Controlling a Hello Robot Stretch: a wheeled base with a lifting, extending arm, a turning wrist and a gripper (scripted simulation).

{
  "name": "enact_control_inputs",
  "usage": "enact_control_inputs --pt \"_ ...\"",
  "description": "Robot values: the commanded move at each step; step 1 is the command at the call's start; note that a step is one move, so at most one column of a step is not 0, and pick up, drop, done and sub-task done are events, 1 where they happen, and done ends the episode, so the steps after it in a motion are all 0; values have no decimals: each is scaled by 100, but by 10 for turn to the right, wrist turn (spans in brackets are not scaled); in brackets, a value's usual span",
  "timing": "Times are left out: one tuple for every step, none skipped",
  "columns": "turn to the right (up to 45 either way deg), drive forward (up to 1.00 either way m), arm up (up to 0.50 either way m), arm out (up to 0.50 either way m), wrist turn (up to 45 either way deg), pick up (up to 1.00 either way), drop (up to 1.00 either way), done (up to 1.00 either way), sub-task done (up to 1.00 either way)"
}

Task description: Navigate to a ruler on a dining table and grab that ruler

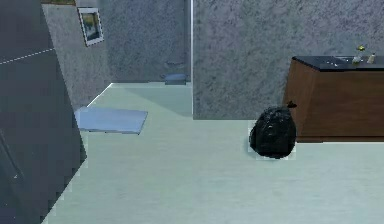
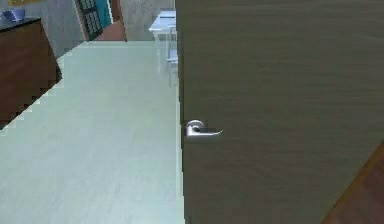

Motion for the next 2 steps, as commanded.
enact_control_inputs --pt "330 0 0 0 0 0 0 0 0" --pt "0 15 0 0 0 0 0 0 0"
